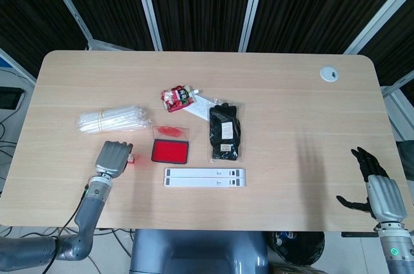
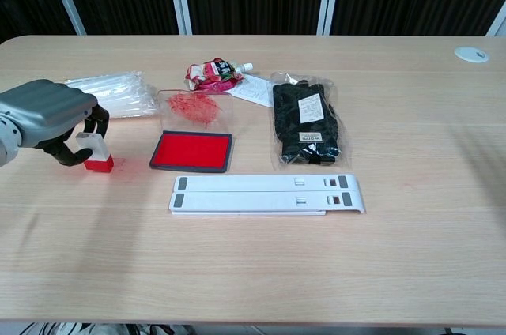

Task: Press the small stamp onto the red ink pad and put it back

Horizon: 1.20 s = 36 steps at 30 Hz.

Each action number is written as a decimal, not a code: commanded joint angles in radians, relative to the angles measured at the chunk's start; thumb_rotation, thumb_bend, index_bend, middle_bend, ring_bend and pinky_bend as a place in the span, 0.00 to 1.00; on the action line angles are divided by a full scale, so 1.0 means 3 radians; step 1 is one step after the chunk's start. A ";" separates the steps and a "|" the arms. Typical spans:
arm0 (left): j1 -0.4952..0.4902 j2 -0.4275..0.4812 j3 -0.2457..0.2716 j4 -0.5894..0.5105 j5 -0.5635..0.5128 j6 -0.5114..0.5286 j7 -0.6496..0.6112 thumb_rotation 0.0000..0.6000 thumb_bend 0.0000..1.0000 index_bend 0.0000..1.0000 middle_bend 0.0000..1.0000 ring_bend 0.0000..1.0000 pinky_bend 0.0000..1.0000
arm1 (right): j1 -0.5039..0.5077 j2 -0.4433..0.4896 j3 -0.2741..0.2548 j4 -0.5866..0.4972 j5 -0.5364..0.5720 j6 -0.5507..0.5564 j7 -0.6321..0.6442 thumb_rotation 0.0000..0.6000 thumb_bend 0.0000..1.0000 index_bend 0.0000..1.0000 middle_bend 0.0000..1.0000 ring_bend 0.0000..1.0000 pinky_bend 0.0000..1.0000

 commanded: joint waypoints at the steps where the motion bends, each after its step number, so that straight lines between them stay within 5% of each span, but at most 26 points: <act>1: 0.0005 -0.0021 -0.0008 0.0030 0.0003 -0.0020 0.0005 1.00 0.47 0.67 0.67 0.50 0.61 | 0.0000 -0.0001 0.0001 0.0001 0.0000 0.0000 0.0000 1.00 0.11 0.00 0.00 0.00 0.18; 14: 0.0051 -0.0044 -0.0034 0.0076 0.0016 -0.0061 0.0012 1.00 0.44 0.62 0.61 0.46 0.57 | -0.0002 -0.0001 -0.0001 0.0000 -0.0006 0.0005 0.0000 1.00 0.11 0.00 0.00 0.00 0.18; 36: 0.0057 0.0027 -0.0062 -0.0040 -0.0094 -0.0124 0.0220 1.00 0.31 0.28 0.26 0.23 0.32 | -0.0005 -0.0006 -0.0001 0.0000 -0.0011 0.0016 -0.0006 1.00 0.11 0.00 0.00 0.00 0.18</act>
